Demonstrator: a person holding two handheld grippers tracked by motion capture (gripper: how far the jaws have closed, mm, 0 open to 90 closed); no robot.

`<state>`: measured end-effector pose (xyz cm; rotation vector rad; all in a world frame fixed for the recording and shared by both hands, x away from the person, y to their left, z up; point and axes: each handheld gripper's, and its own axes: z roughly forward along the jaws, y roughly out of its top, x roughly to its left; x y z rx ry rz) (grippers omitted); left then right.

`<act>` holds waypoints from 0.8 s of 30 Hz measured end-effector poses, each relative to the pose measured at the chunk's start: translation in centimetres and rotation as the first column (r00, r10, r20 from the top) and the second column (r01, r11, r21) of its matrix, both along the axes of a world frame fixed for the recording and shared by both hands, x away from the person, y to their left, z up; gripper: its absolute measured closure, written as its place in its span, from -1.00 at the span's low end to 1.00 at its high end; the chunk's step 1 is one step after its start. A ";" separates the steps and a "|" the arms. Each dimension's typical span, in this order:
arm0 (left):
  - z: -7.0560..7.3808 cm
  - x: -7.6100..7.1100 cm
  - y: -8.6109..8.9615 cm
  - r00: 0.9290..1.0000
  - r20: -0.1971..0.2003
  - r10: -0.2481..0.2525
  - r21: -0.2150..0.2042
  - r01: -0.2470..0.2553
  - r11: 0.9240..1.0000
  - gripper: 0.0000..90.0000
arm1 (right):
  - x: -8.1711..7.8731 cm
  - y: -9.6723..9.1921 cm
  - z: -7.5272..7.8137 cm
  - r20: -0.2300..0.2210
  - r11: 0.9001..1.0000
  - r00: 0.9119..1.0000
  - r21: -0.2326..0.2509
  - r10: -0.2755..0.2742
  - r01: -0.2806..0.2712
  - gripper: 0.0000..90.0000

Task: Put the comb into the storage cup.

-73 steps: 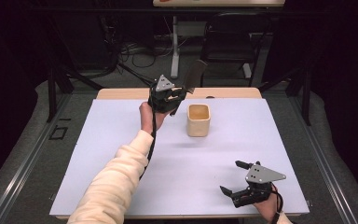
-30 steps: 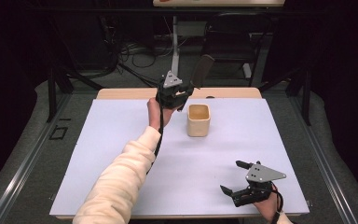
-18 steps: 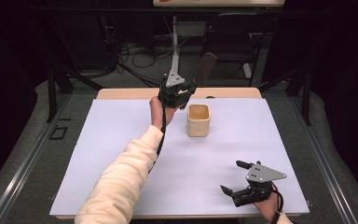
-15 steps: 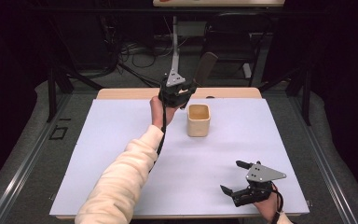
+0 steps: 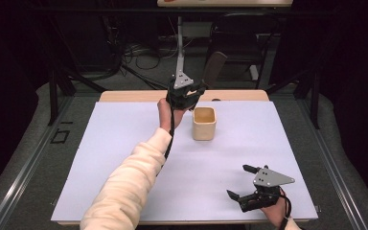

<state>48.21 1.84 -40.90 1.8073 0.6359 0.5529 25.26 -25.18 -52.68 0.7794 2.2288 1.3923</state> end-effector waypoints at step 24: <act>-1.1 0.2 -1.6 0.998 -0.031 -0.059 -0.014 0.058 0.998 0.60 | 0.0 0.0 0.0 -0.002 1.000 1.000 -0.002 -0.002 0.002 -1.00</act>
